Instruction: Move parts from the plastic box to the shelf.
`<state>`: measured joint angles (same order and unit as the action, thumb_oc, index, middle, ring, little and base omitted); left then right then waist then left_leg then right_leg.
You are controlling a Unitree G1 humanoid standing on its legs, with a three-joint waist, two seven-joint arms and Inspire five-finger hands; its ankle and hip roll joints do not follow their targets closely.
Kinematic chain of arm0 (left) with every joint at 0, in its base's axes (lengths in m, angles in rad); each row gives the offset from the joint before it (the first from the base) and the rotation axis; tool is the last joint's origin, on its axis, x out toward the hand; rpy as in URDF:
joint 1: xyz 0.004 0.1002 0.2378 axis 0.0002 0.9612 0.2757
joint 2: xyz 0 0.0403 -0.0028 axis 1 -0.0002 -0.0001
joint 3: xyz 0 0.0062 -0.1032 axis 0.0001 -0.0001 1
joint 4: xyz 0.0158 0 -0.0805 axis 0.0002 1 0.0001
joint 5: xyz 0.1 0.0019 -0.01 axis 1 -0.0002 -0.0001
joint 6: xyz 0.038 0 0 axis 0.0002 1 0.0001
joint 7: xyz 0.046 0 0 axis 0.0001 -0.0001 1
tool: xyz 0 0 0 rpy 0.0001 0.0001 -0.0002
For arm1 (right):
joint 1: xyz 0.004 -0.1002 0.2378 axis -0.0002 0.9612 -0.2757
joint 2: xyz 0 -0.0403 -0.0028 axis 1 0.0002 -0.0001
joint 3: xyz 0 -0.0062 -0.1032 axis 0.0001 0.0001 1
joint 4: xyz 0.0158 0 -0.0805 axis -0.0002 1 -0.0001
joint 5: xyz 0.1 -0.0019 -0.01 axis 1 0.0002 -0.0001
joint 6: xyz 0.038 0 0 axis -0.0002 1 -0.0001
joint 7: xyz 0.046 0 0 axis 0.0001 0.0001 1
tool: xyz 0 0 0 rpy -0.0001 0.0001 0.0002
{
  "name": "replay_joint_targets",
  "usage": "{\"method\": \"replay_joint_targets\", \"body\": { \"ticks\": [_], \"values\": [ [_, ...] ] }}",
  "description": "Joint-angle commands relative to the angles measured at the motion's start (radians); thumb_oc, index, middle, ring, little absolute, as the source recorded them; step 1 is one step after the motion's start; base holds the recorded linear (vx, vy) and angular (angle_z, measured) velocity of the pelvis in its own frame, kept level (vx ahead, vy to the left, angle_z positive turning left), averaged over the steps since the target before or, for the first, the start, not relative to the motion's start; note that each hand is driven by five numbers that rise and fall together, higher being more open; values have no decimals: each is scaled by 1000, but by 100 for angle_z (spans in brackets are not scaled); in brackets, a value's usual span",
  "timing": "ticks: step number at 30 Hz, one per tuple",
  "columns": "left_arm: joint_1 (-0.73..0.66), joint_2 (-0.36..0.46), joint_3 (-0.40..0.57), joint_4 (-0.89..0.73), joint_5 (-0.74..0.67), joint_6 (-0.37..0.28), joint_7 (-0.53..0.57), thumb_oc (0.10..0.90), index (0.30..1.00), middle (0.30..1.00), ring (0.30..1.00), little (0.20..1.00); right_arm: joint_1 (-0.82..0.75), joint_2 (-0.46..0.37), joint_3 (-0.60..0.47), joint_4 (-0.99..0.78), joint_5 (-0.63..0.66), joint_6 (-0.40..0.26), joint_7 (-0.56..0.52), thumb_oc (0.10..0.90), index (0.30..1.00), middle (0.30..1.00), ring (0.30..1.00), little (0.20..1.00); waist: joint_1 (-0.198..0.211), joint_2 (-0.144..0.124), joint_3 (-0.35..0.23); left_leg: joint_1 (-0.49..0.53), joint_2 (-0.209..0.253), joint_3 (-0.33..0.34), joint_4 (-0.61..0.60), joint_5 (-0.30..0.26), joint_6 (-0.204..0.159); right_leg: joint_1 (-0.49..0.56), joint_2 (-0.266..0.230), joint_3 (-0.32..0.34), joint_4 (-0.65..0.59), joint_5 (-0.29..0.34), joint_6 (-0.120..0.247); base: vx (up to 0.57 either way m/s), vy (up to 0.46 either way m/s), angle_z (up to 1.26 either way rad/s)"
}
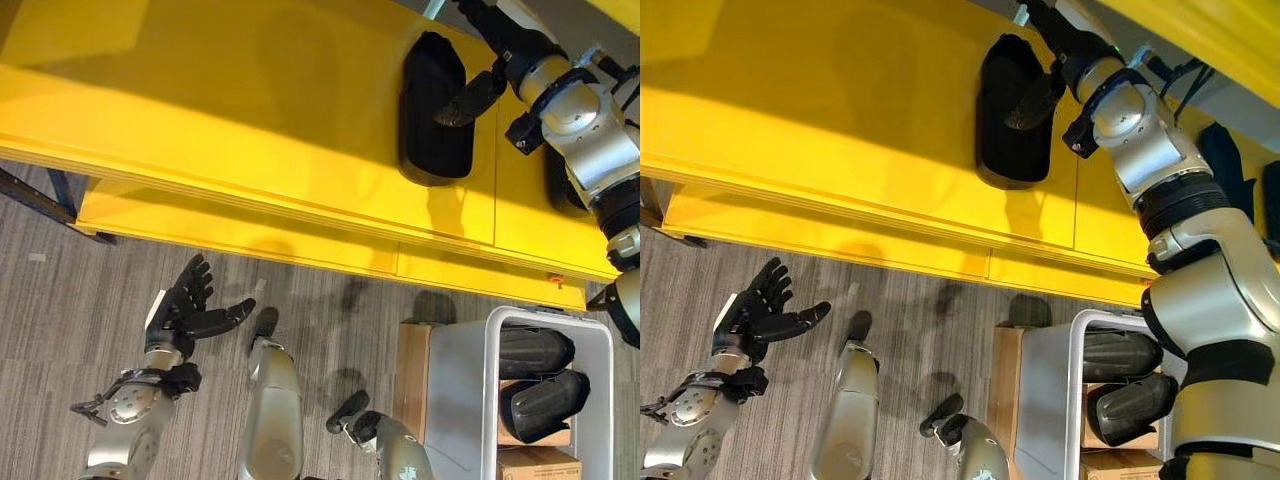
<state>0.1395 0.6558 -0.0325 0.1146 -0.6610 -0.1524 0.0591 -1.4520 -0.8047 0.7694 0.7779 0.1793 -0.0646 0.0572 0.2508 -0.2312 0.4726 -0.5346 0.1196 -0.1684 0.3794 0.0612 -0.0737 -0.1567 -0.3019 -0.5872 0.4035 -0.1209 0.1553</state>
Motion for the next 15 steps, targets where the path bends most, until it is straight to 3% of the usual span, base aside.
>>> {"method": "replay_joint_targets", "body": {
  "ticks": [1, 4, 5, 6, 8, 13, 15],
  "values": [
    [-8, 25, 28, -39, 5, -69, -24, 900, 1000, 1000, 1000, 1000, -37, -68, -69, -75, 69, -66, -66, 900, 1000, 1000, 1000, 1000, -17, -10, -93, 98, 33, 44, 79, -224, 37, -55, 21, 76, 66, 104, 29, -25, 34, -7],
    [-4, 7, 14, -35, 2, -61, -30, 900, 1000, 1000, 1000, 1000, 115, -71, -190, -290, 119, -109, -62, 900, 1000, 1000, 1000, 1000, -42, 4, -116, 127, 35, 55, 68, -224, 35, -27, 19, 79, 50, 99, 28, -33, 35, -6],
    [-5, 6, 8, -34, 1, -61, -32, 900, 1000, 1000, 1000, 1000, 150, -72, -218, -328, 110, -110, -72, 900, 1000, 1000, 1000, 1000, -47, 3, -121, 125, 29, 62, 58, -196, 41, -24, 12, 65, 33, 114, 14, 5, 8, -11],
    [-4, 7, 9, -33, 1, -61, -31, 900, 1000, 1000, 1000, 1000, 155, -71, -221, -331, 109, -109, -72, 900, 1000, 1000, 1000, 1000, -47, 4, -124, 136, 35, 58, 59, -219, 34, -19, 18, 77, 41, 100, 28, -47, 28, -9],
    [-4, 5, 4, -38, 2, -60, -33, 900, 1000, 1000, 1000, 1000, 198, -65, -256, -356, 132, -119, -76, 900, 1000, 1000, 1000, 1000, -51, 4, -129, 136, 29, 66, 48, -193, 40, -14, 12, 64, 22, 117, 15, -17, 10, -14],
    [10, -33, -22, -42, 25, -50, -40, 900, 1000, 1000, 1000, 1000, 520, 41, -469, -561, 234, -170, -54, 900, 1000, 1000, 1000, 1000, -85, 26, -189, 234, 28, 97, -62, -159, 44, 72, 15, 67, -79, 147, 29, 65, 20, -2],
    [15, -37, -24, -47, 28, -50, -42, 900, 1000, 1000, 1000, 1000, 570, 58, -489, -594, 242, -172, -37, 900, 1000, 1000, 1000, 1000, -88, 29, -201, 255, 25, 103, -86, -153, 45, 86, 15, 70, -98, 153, 31, 55, 27, -8]
  ]
}}
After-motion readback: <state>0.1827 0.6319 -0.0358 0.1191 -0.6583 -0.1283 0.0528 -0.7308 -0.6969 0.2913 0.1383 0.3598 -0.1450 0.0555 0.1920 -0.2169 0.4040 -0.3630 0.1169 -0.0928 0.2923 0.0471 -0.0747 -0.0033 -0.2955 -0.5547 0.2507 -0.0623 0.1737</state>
